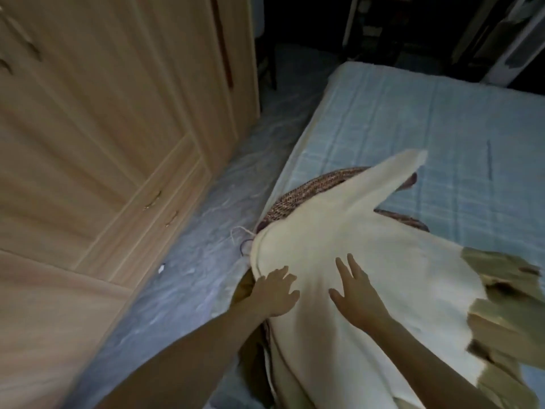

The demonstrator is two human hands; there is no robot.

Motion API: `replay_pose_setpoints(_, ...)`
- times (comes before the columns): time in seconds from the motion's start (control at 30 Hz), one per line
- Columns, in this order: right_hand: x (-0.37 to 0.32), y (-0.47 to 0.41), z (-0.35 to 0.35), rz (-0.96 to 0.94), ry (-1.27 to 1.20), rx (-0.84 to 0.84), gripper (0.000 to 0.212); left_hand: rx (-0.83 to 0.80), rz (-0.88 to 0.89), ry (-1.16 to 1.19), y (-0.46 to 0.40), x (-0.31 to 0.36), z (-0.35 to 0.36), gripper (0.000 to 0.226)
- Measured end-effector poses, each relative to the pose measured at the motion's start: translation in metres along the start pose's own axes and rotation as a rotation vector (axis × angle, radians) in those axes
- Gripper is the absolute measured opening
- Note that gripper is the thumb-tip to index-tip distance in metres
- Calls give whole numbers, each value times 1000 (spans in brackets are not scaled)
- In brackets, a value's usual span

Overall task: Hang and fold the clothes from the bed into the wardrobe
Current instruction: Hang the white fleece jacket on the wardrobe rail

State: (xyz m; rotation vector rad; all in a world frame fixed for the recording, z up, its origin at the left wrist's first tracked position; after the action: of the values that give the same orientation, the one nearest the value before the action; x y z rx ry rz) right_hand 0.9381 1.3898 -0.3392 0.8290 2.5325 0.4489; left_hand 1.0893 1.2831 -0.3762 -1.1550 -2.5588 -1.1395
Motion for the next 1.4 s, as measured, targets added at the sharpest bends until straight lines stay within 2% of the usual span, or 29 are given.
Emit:
replay_pose_setpoints(0.17,5,-44,32,-49,24,-35,74,129,-146,73,-10,-30,20,50)
replay_pose_setpoints(0.3,9,-61,81,-99,101,-170,71,111,-301,287,-18,-50,50,41)
replay_pose_setpoints(0.43,25,-66,135,-74,204,-389,71,23,-405,471,-41,-57,82,61)
replay_pose_setpoints(0.5,33,-73,149,-80,241,-407,76,27,-468,537,-52,-55,88,68)
replay_pose_setpoints(0.67,39,-90,165,-98,214,-443,81,363,-701,832,-64,-59,87,59)
replay_pose_setpoints(0.77,42,-94,168,-111,208,-438,80,444,-751,939,-62,-67,94,49)
replay_pose_setpoints(0.87,47,-95,172,-114,204,-438,82,393,-729,901,-64,-72,95,51)
replay_pose_setpoints(0.93,48,-95,175,-114,200,-432,82,343,-685,859,-68,-74,92,65)
replay_pose_setpoints(1.07,51,-94,178,-124,227,-432,81,384,-597,856,-71,-66,89,72)
replay_pose_setpoints(1.23,46,-92,176,-188,325,-442,79,376,-439,724,-70,-42,75,76)
replay_pose_setpoints(1.33,40,-93,154,-196,192,-464,74,387,-331,644,-62,-34,61,74)
replay_pose_setpoints(1.4,34,-91,127,-207,17,-367,64,404,-265,625,-47,-25,45,74)
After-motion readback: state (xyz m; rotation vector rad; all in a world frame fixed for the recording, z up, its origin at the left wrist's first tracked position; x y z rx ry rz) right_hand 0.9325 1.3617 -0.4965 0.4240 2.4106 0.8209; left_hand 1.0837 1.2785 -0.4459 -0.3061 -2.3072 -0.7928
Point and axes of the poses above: each hand's wrist, its own y-axis away from the middle knuckle, its own z-axis out of the palm, x = y × z, the point moved 6 cm from there along -y, towards the middle knuckle, and after that the axes turned 4 degrees about z, right-handed, at the moved point
